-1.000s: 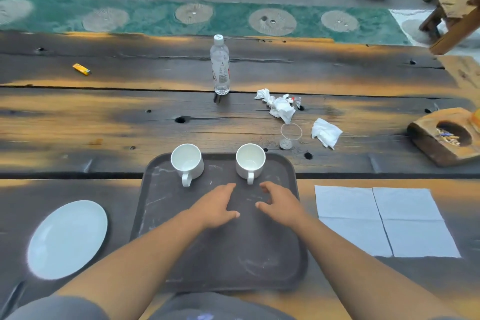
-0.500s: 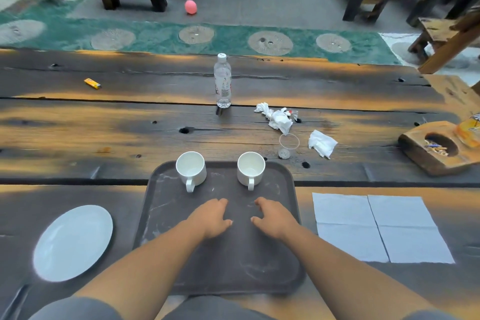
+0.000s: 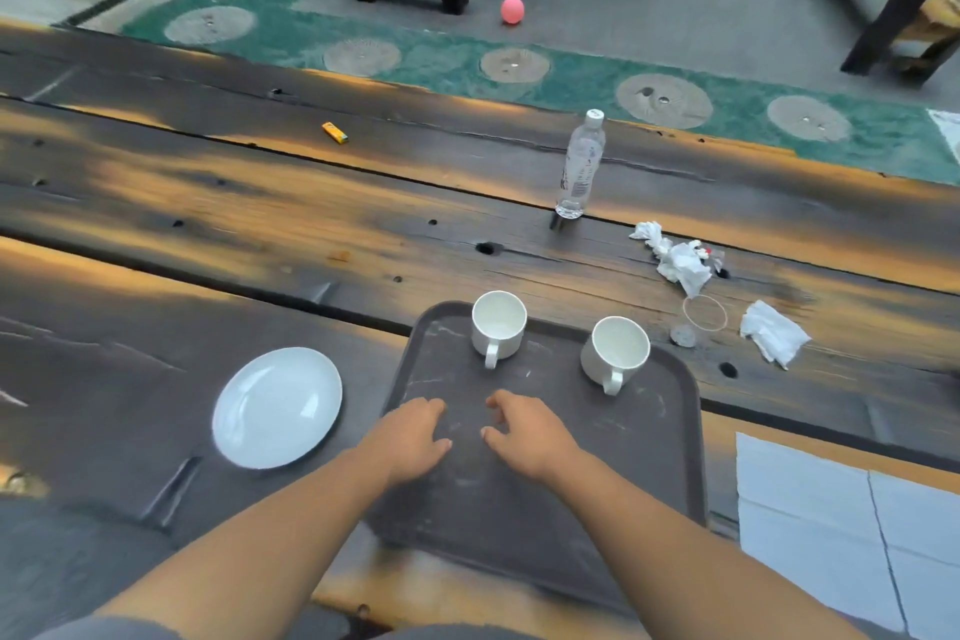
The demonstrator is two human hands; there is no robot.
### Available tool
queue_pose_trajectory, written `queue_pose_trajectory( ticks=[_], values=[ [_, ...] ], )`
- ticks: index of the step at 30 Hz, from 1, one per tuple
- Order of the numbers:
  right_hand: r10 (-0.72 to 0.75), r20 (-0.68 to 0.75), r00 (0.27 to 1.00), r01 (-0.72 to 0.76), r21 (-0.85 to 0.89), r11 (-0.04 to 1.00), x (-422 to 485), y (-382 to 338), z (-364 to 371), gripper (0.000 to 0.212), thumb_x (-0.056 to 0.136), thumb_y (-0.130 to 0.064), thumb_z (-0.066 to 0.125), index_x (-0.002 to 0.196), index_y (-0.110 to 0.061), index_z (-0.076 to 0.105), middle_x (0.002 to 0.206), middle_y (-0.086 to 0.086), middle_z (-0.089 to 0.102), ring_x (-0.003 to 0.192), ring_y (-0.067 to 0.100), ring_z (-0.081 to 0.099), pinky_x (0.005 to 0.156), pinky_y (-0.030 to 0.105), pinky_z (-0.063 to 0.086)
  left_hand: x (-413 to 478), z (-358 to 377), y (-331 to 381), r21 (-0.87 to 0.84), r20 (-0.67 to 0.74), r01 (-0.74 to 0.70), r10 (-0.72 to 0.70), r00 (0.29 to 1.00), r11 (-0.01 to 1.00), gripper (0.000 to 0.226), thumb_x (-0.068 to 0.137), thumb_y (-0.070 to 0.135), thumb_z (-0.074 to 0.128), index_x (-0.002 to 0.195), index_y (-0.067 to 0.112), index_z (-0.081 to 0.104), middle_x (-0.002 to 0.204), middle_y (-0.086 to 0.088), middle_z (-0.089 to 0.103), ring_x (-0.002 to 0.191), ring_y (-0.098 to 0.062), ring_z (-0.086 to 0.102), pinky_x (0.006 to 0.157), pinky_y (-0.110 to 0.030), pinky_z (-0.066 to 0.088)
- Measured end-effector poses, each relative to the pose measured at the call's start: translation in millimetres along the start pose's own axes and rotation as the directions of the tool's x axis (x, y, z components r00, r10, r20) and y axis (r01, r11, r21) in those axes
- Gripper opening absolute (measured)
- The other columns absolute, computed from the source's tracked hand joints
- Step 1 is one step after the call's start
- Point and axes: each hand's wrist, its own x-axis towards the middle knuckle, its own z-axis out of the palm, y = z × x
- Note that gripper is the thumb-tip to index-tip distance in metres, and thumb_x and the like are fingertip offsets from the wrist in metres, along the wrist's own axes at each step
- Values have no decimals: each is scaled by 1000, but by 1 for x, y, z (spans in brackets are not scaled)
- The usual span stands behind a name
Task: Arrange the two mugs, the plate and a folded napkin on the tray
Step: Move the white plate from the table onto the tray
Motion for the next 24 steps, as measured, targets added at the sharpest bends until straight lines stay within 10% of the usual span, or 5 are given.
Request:
queue_pose_trajectory(
  ticks=[24],
  values=[
    [77, 24, 997, -77, -13, 997, 105, -184, 112, 42, 90, -33, 64, 125, -17, 47, 109, 3, 64, 97, 24, 64, 85, 45, 56, -32, -68, -266, -234, -94, 297, -326, 941, 926, 47, 96, 35, 57, 137, 16, 44, 133, -7, 50, 112, -30, 58, 89, -39, 50]
  ],
)
